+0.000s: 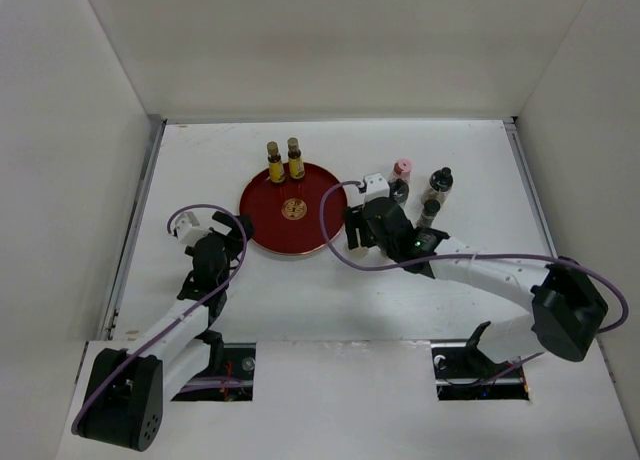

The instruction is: Organize the condiment bottles

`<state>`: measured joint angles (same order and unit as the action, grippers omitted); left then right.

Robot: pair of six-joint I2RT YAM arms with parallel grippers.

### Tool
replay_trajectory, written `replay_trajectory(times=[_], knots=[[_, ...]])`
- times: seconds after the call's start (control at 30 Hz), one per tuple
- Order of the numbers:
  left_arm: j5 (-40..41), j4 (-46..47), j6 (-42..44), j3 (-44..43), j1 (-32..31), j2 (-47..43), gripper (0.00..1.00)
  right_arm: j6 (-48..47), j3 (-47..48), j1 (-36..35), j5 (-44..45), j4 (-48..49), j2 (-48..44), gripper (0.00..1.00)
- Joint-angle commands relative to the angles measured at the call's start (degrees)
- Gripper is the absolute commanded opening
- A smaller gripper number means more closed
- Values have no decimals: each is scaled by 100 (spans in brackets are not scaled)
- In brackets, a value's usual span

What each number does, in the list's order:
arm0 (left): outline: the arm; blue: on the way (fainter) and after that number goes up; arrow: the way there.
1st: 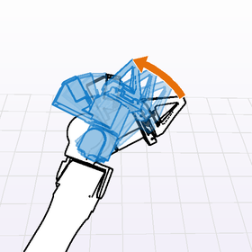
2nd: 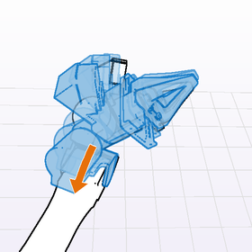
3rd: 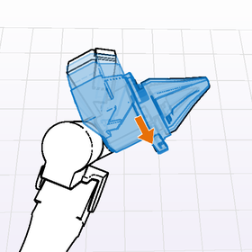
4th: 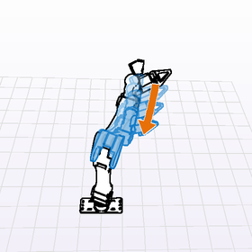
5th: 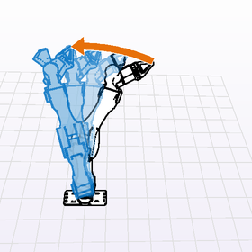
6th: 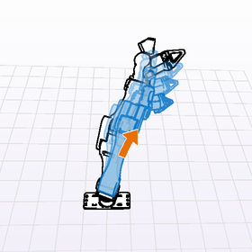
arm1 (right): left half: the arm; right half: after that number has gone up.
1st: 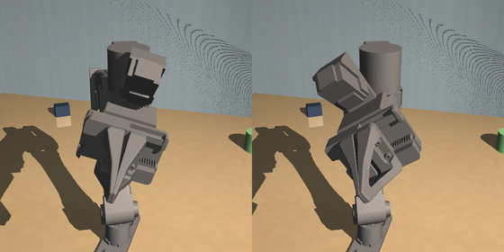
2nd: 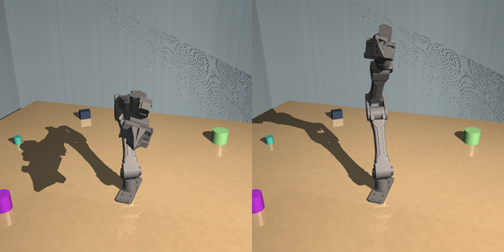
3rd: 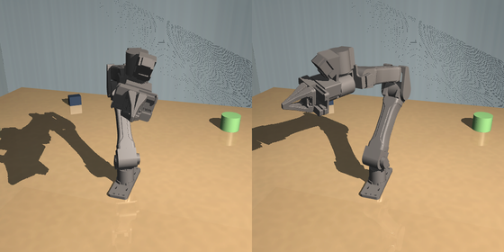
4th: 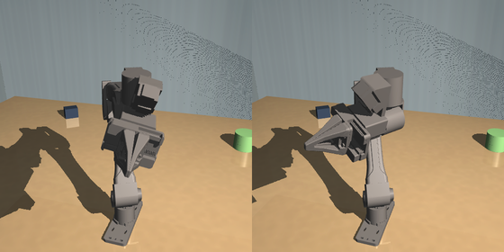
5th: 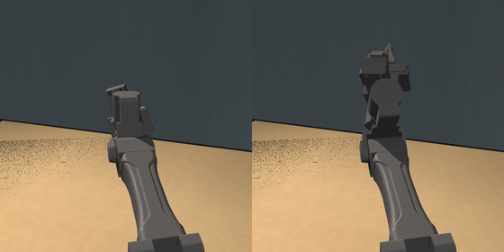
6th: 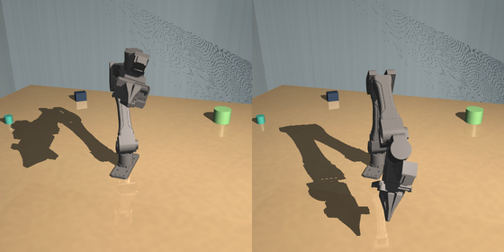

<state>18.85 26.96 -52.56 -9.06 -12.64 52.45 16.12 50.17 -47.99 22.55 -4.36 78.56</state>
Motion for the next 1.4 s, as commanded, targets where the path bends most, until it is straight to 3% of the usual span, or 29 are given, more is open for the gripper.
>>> replay_trajectory(times=[0.0,0.27,0.53,0.8,1.1,1.37], knots=[[5,275,-27,-17,-6,-42,100,75,221,-127,-136,-83,238,78],[-74,283,-44,-17,21,-24,100,58,300,-136,144,40,528,76],[-31,292,-36,-8,-14,-85,100,-12,397,-171,575,234,582,48],[22,301,-53,9,3,-86,100,-214,914,-347,743,400,167,47],[-92,248,-141,45,135,-77,100,-241,2732,-505,137,1472,2116,45],[-215,196,-317,255,416,-489,100,-285,4561,-532,-233,1605,3910,46]])
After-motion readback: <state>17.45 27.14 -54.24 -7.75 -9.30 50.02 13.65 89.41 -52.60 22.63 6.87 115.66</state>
